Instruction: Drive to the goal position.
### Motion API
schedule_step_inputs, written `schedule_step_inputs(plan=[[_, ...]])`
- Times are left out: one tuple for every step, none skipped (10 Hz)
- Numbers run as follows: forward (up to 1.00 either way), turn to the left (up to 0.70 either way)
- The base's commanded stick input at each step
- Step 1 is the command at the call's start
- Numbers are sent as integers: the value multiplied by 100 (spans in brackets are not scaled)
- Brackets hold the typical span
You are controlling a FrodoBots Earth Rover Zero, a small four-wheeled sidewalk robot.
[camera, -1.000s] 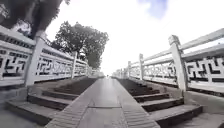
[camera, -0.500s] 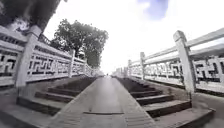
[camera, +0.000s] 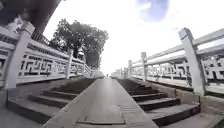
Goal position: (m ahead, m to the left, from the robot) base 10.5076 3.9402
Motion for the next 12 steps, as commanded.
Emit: schedule_step_inputs(plan=[[45,0],[45,0],[45,0],[45,0],[45,0],[45,0],[45,0],[45,0],[45,0],[45,0],[45,0],[45,0]])
